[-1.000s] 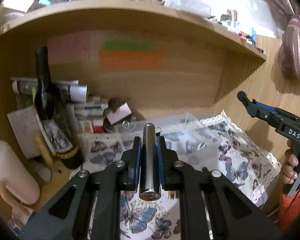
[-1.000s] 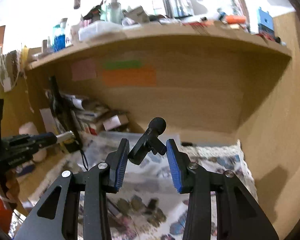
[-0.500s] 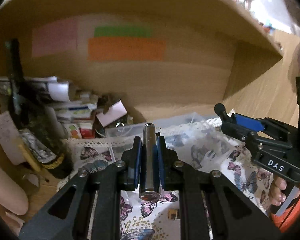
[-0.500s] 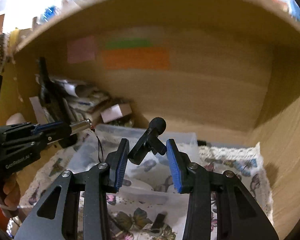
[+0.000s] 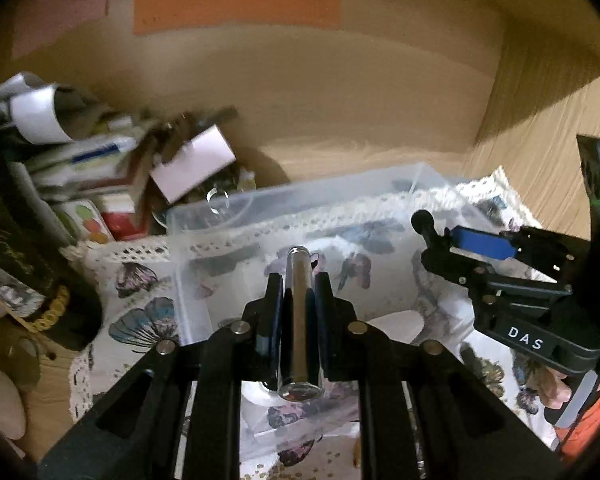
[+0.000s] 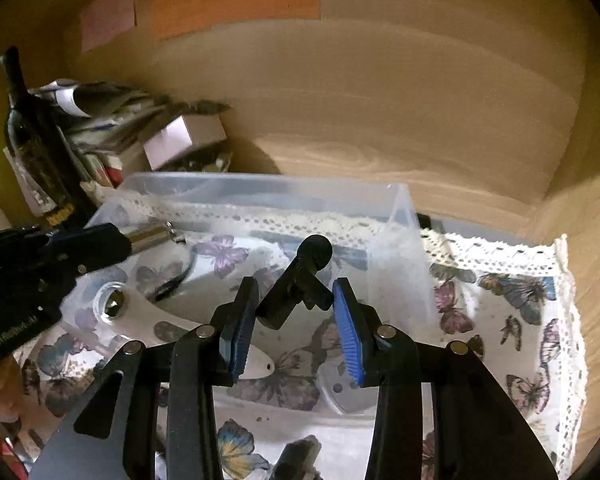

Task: Organize rigid objects
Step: 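Carry the rod and black piece with both tools over the clear box, then open both tools to release the rod and black piece into the box, then grasp the black-and-gold tube with the left tool while the right tool grasps the keys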

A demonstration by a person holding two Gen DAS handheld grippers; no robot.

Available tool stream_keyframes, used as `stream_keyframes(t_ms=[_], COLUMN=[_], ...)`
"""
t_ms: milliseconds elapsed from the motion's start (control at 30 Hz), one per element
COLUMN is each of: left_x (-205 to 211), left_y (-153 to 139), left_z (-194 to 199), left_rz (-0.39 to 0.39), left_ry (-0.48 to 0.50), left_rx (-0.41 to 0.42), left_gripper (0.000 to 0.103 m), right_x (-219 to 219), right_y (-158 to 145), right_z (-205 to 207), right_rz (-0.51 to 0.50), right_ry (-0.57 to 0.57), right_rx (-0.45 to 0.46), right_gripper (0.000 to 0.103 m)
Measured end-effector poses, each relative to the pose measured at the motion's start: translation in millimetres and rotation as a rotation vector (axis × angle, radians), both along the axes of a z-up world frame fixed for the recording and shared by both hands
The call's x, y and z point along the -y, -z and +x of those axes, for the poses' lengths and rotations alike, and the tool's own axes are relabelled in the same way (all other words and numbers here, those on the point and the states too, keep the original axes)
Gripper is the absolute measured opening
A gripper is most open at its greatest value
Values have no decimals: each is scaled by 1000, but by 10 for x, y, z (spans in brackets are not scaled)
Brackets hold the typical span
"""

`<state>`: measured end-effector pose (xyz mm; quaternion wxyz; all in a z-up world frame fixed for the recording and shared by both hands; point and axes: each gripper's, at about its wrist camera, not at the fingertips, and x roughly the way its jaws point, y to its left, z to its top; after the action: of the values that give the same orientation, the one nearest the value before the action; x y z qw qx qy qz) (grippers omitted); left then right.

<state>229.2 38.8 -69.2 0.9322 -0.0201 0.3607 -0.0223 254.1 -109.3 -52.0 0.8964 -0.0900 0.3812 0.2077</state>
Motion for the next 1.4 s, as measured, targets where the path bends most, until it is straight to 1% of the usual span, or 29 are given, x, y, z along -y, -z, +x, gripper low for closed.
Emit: stream_keyframes(t_ms=[67,167,433,500,533,600,633,667,700,733,767,800,833,900,967,1000,1133,1267,1400], left_x=[4,17,24,22,22,21,20,19,17,17,19,22,25,25,14,8,11,90,169], left_y=[73,120,87,51,27,-42,-75,-117,-161,-196,-235,-271,-301,-353,-388,-394,-333,-142,101], left_z=[47,77,60,26,1,-75,-113,-165,-223,-271,-340,-407,-468,-595,-723,-785,-976,-1090,-1151], left_rz=[2,7,18,14,12,13,15,18,21,23,29,35,40,52,57,57,66,91,117], left_ry=[3,5,4,5,3,-1,-3,-6,-9,-12,-17,-23,-25,-26,-29,-31,-30,-4,29], left_rx=[-21,-33,-27,-23,-19,2,14,28,44,56,73,90,105,127,146,153,148,103,37], left_gripper=[15,15,15,22,25,36,39,46,55,59,69,76,80,93,99,100,102,102,102], right_x=[-31,-57,-93,-88,-84,-76,-71,-62,-51,-45,-26,-5,1,51,104,136,199,262,334], right_y=[50,103,130,99,82,24,-17,-59,-103,-132,-181,-225,-252,-324,-365,-381,-357,-237,-16], right_z=[42,61,50,20,-2,-58,-98,-139,-182,-217,-274,-328,-366,-475,-580,-657,-851,-976,-1012], right_rz=[-5,-17,-47,-48,-47,-47,-44,-39,-33,-28,-21,-14,-11,-3,4,9,1,-7,-48], right_ry=[-1,-5,4,5,6,7,5,2,1,1,-1,-2,-2,-6,-7,-10,-17,-12,2], right_rx=[-12,-23,-12,-5,2,22,34,45,55,63,76,89,97,117,130,140,154,129,79], right_gripper=[35,35,36,44,46,48,48,48,52,54,62,66,67,70,75,77,77,77,77])
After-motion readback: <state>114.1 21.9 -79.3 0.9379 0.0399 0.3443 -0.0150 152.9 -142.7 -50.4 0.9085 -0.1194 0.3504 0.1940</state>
